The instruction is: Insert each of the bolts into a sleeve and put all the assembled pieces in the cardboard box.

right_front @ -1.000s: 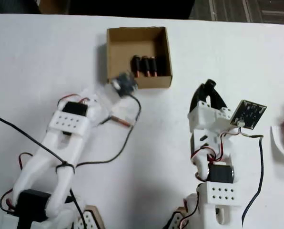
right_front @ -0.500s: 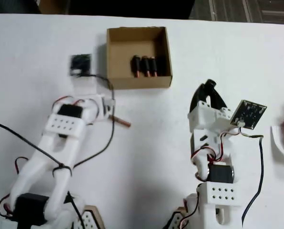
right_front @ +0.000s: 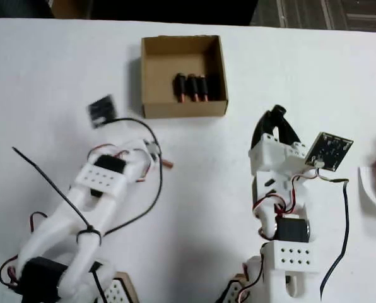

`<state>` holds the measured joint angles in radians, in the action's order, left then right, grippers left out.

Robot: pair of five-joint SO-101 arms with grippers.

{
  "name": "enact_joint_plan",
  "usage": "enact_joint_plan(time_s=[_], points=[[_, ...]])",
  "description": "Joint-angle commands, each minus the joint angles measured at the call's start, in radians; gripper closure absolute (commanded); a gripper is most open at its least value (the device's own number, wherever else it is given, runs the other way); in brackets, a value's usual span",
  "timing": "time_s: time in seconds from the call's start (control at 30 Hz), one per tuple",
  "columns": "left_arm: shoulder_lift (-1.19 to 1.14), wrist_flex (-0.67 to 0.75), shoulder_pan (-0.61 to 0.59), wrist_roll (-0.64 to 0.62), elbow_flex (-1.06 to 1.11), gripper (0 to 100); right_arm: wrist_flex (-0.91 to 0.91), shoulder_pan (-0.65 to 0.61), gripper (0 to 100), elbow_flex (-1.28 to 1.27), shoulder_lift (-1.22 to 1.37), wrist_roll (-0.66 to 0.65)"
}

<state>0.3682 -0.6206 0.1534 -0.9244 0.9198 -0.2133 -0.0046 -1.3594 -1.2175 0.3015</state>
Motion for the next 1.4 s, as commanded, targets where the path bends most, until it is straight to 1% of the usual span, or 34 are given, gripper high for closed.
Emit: enact_joint_plan(time_s=[0.0, 0.07, 0.17, 0.33, 0.47, 0.63, 0.77, 1.13, 1.23, 1.37], points=[[0.034, 0.020, 0.005, -0.163, -0.004, 85, 0.024, -0.007, 97.8, 0.015, -0.031, -0.003], [0.034, 0.023, 0.006, -0.186, -0.010, 85, 0.024, -0.007, 97.8, 0.014, -0.031, -0.003], [0.029, 0.061, 0.014, -0.186, -0.002, 85, 0.022, -0.007, 97.8, 0.012, -0.031, -0.003], [-0.101, 0.100, 0.006, -0.199, -0.053, 85, 0.022, -0.007, 97.8, 0.011, -0.031, -0.002], [-0.250, 0.015, 0.017, -0.242, -0.163, 85, 0.022, -0.002, 97.8, 0.011, -0.031, -0.002], [-0.362, -0.087, 0.009, -0.270, -0.295, 85, 0.022, -0.002, 97.8, 0.011, -0.031, -0.002], [-0.431, -0.094, 0.008, -0.278, -0.348, 85, 0.022, -0.002, 97.8, 0.011, -0.031, -0.002], [-0.535, -0.109, 0.006, -0.278, -0.366, 85, 0.022, -0.005, 97.8, 0.015, -0.031, -0.003], [-0.560, -0.196, 0.008, -0.256, -0.427, 85, 0.022, -0.004, 97.8, 0.015, -0.031, -0.003], [-0.629, -0.345, 0.008, -0.048, -0.562, 85, 0.022, -0.004, 97.8, 0.017, -0.031, -0.003]])
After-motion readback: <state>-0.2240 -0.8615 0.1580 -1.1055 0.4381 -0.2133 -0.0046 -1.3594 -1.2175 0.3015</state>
